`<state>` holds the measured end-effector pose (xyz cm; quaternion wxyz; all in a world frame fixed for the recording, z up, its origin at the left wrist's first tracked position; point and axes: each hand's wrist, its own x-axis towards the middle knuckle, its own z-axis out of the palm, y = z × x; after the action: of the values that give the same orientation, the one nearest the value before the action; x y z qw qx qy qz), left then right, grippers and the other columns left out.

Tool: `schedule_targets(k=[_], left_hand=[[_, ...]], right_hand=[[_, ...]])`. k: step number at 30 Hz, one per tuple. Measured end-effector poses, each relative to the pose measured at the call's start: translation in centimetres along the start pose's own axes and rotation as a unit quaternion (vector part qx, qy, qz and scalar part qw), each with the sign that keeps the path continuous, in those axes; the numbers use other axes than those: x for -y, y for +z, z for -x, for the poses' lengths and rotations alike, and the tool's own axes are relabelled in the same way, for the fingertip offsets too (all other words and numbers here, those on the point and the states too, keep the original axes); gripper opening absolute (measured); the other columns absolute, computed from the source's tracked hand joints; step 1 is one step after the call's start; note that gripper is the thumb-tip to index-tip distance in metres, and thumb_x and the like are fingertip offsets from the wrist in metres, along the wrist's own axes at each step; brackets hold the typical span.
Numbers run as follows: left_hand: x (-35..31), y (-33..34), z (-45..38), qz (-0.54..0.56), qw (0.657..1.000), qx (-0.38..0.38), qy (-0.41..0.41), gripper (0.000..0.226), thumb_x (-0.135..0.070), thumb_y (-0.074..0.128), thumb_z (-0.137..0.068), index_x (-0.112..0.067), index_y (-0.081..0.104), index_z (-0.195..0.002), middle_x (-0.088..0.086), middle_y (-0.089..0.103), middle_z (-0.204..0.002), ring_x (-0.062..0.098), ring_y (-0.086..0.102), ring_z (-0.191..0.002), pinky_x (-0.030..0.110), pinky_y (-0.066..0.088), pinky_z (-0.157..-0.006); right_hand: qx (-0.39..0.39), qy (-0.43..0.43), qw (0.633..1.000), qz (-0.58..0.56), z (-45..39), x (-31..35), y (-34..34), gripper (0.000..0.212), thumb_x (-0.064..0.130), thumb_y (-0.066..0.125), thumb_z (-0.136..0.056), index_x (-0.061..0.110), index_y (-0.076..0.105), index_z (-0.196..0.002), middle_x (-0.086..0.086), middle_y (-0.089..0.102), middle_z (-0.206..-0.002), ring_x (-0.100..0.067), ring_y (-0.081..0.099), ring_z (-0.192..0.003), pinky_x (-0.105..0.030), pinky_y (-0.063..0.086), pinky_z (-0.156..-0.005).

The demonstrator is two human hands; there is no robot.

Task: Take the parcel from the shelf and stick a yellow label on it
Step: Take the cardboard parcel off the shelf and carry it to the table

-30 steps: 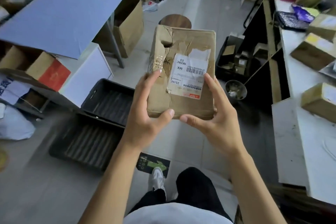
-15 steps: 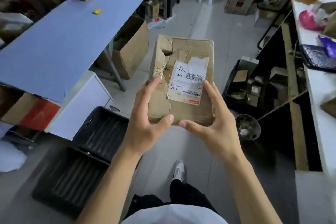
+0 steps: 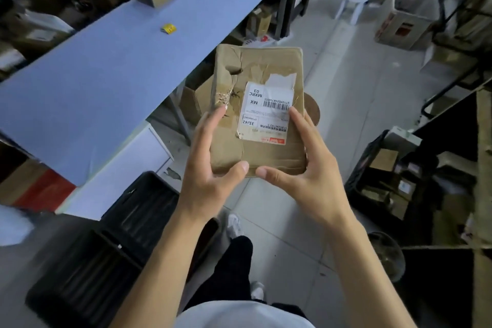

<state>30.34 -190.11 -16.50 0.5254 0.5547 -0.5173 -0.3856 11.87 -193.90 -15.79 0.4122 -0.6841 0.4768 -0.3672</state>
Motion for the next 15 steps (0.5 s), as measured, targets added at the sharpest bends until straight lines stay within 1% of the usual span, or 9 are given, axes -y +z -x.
schedule_targets(k=[3,5,6,8,10,11,12,14,15], left_hand=[[0.8,-0.9,-4.9,0.008,1.0,-0.01,0.004,0.083,-0.018,0.064,-0.074,-0.035,0.033,-0.149,-0.003,0.036,-0.157,0.022,0.039,-0.144,0.047,0.045,-0.11],[1.0,-1.7,-8.1,0.016,1.0,-0.01,0.005,0.083,-0.014,0.065,-0.076,-0.035,0.033,-0.149,-0.004,0.036,-0.157,0.02,0.04,-0.143,0.043,0.048,-0.108],[1.1,-2.2,-9.7,0.021,1.0,-0.01,0.007,0.083,-0.011,0.065,-0.076,-0.034,0.032,-0.15,-0.004,0.036,-0.157,0.017,0.041,-0.142,0.037,0.05,-0.106],[1.2,-3.2,-12.9,0.017,1.0,-0.011,0.02,0.083,-0.005,0.064,-0.077,-0.027,0.032,-0.15,-0.004,0.035,-0.156,0.006,0.042,-0.14,0.02,0.05,-0.1],[1.4,-4.2,-15.9,-0.016,0.999,-0.026,0.039,0.08,-0.003,0.064,-0.077,-0.022,0.033,-0.149,-0.006,0.035,-0.152,-0.009,0.039,-0.135,0.005,0.042,-0.097],[1.7,-4.7,-17.1,-0.032,0.998,-0.038,0.044,0.08,-0.004,0.065,-0.077,-0.022,0.034,-0.149,-0.007,0.035,-0.15,-0.01,0.038,-0.134,0.003,0.039,-0.098],[2.0,-5.3,-18.3,-0.042,0.997,-0.05,0.043,0.08,-0.007,0.065,-0.077,-0.025,0.034,-0.149,-0.007,0.035,-0.15,-0.007,0.037,-0.137,0.005,0.039,-0.1],[2.8,-6.3,-20.2,-0.048,0.996,-0.074,0.03,0.081,-0.012,0.066,-0.077,-0.029,0.033,-0.149,-0.002,0.032,-0.155,0.006,0.033,-0.144,0.014,0.041,-0.106],[3.2,-6.8,-21.2,-0.048,0.995,-0.087,0.023,0.082,-0.013,0.066,-0.077,-0.029,0.033,-0.149,0.001,0.031,-0.156,0.01,0.032,-0.145,0.015,0.041,-0.106]], right_hand=[[0.009,-0.002,1.0,0.003,-5.5,-0.3,0.5,0.104,0.051,0.085,-0.066,0.047,0.025,-0.15,0.014,0.025,-0.162,-0.005,0.021,-0.15,-0.045,0.033,-0.118],[0.013,-0.005,1.0,0.012,-8.9,0.0,0.9,0.104,0.051,0.085,-0.066,0.047,0.025,-0.15,0.013,0.027,-0.161,-0.006,0.023,-0.15,-0.044,0.032,-0.119],[0.012,-0.008,1.0,0.014,-10.6,0.1,1.1,0.103,0.05,0.085,-0.065,0.047,0.026,-0.15,0.013,0.028,-0.161,-0.006,0.023,-0.15,-0.044,0.032,-0.119],[0.013,-0.016,1.0,0.014,-14.0,0.2,1.8,0.102,0.052,0.085,-0.065,0.047,0.027,-0.149,0.013,0.03,-0.16,-0.008,0.023,-0.15,-0.046,0.033,-0.118],[0.024,-0.022,0.999,0.015,-17.5,0.3,2.6,0.101,0.054,0.084,-0.065,0.047,0.027,-0.148,0.011,0.032,-0.159,-0.01,0.025,-0.15,-0.047,0.035,-0.117],[0.034,-0.025,0.999,0.016,-19.1,0.3,3.0,0.102,0.053,0.084,-0.065,0.046,0.027,-0.149,0.01,0.034,-0.159,-0.011,0.027,-0.15,-0.047,0.036,-0.116],[0.045,-0.028,0.998,0.017,-20.7,0.4,3.3,0.102,0.052,0.085,-0.065,0.044,0.027,-0.149,0.01,0.035,-0.158,-0.011,0.028,-0.149,-0.047,0.037,-0.116],[0.07,-0.033,0.997,0.015,-23.9,0.5,4.2,0.103,0.048,0.086,-0.067,0.039,0.028,-0.151,0.011,0.036,-0.157,-0.008,0.033,-0.146,-0.044,0.038,-0.116],[0.087,-0.036,0.996,0.011,-25.4,0.4,4.7,0.102,0.046,0.086,-0.068,0.036,0.028,-0.152,0.011,0.036,-0.157,-0.006,0.035,-0.144,-0.042,0.038,-0.116]])
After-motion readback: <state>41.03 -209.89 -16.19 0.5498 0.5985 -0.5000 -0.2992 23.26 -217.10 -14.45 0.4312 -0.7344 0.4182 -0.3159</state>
